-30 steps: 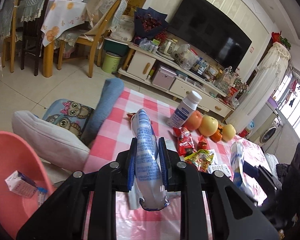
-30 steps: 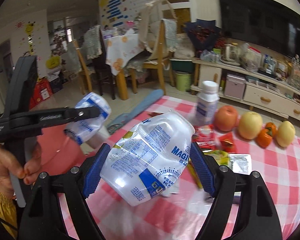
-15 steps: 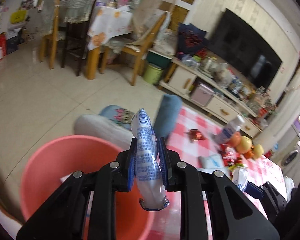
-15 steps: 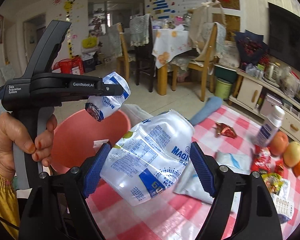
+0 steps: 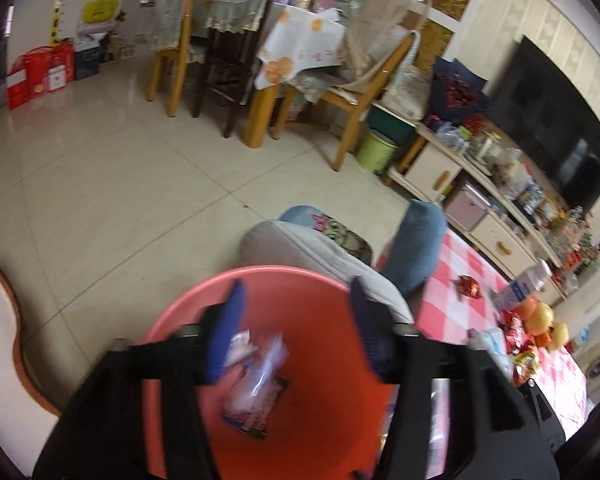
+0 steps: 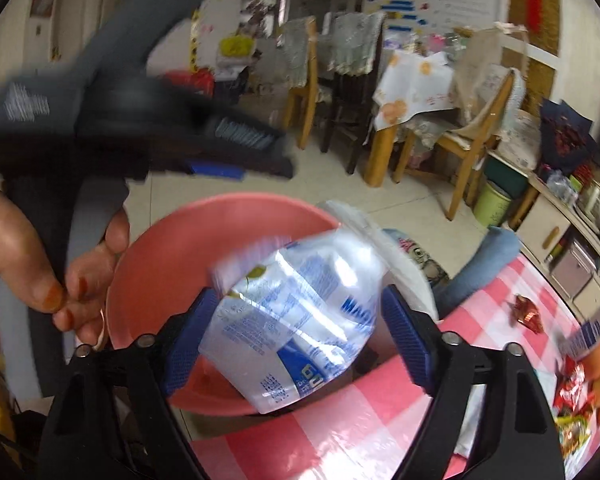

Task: Collect trash
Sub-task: 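Move both tools back from the bucket toward the table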

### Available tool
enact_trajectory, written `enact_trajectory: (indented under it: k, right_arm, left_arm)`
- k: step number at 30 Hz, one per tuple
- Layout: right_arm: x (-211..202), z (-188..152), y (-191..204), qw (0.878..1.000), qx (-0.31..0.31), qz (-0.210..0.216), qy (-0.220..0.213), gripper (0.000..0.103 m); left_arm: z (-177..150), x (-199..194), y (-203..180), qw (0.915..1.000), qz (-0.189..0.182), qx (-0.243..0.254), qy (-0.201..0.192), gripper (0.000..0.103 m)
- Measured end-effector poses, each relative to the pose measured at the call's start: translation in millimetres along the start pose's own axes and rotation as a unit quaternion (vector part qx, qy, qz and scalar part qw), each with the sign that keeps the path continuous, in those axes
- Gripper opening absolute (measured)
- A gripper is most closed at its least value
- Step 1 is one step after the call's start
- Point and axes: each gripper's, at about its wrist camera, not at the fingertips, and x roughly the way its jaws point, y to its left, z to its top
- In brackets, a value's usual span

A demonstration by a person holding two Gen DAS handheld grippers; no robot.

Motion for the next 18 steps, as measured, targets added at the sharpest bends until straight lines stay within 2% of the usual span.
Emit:
enact_trajectory:
  k: [2, 8, 12, 18]
  right_arm:
    - [5.1, -2.4, 3.3, 1.0, -0.011, -0.012, 0.004, 0.091]
    - [-14.9, -18.9, -20.8, 0.998, 0.029, -0.049, -0.002, 0.092]
    - [-30.0, -30.4, -43.6, 0.995, 0.057, -0.078, 0.007, 0.095]
    - [-55.6, -48.9, -66.5, 0.992, 0.073, -0.106, 0.002, 0.096]
  left_arm:
    - [1.2, -2.3, -1.3, 0.9999, 0.01, 0.009, -0.01, 0.066]
    - [1.0, -19.4, -22.3, 0.9964, 0.024, 0.041, -0.07, 0.082]
    - [0.1, -28.3, -46.0, 0.9921, 0.005, 0.072, -0.103, 0.086]
    - [-4.9, -33.1, -75.3, 0.9873, -0.037, 0.096, -0.121, 0.087]
